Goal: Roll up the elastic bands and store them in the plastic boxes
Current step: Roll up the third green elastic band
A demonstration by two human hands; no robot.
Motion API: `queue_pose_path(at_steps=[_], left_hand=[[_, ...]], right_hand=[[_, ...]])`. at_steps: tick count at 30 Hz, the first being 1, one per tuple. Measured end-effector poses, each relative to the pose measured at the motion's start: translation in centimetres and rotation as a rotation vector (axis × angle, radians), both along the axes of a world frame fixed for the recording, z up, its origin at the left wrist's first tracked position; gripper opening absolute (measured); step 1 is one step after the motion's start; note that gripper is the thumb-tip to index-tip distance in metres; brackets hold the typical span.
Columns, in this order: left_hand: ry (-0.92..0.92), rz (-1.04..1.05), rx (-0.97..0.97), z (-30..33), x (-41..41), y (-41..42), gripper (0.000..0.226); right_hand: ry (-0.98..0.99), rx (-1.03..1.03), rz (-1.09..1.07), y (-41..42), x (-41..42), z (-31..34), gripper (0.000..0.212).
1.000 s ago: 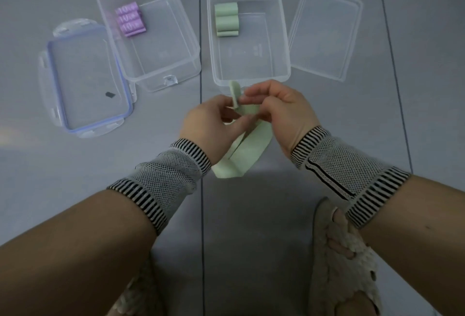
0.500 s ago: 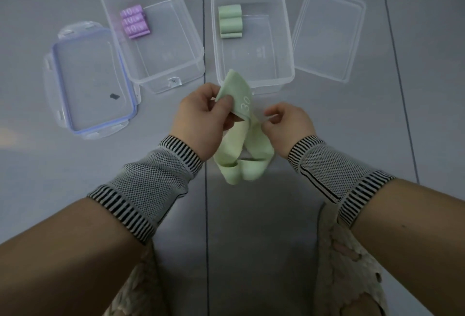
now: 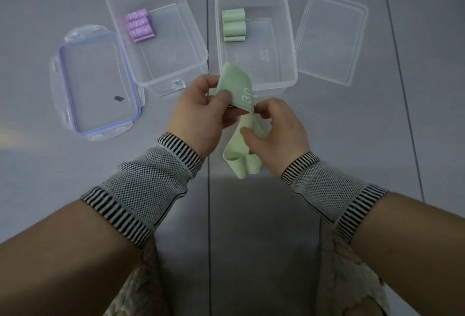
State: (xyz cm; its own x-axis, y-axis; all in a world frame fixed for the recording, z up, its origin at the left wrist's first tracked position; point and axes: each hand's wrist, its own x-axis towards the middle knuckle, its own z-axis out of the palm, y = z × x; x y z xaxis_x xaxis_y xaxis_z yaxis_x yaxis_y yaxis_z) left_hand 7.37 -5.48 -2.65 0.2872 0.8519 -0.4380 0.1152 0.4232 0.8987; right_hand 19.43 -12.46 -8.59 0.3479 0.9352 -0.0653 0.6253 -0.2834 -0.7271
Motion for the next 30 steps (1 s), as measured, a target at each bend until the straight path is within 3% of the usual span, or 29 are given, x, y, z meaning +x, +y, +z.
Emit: queue_pose_path(at_steps=[3,6,13,18,23,25,27,30], left_hand=[[0.016,0.019,0.025,0.1,0.0,0.3,0.015],[0.063,0.060,0.084,-0.1,-0.5,0.9,0.015],[0.166,0.081,0.223,-1.3,-2.2,1.3,0.018],[0.399,0.052,0.124,-5.9,-4.9,1.5,0.017],[0.689,-0.078,0.050,-9.0,-6.7,1.5,0.019],[0.923,-0.199,0.128,-9.2,-6.7,1.3,0.040],[1.103,-0.349,0.369,-8.8,-6.0,0.7,0.052],[1.079,-0.582,0.632,-8.8,-3.9,-0.4,0.055]], right_hand=[[0.016,0.015,-0.064,0.5,0.4,0.3,0.009],[0.041,0.076,-0.138,0.9,1.3,1.0,0.008],[-0.349,0.315,0.054,1.9,2.2,1.6,0.011],[-0.321,0.016,0.260,-0.1,0.2,-2.3,0.019],[-0.295,-0.155,0.186,-0.4,1.1,-2.7,0.016],[-0.296,-0.201,0.127,-0.3,1.7,-2.7,0.017],[-0.262,-0.220,0.054,-0.4,2.2,-2.8,0.016],[-0.187,-0.259,-0.101,-0.5,2.8,-3.3,0.007]])
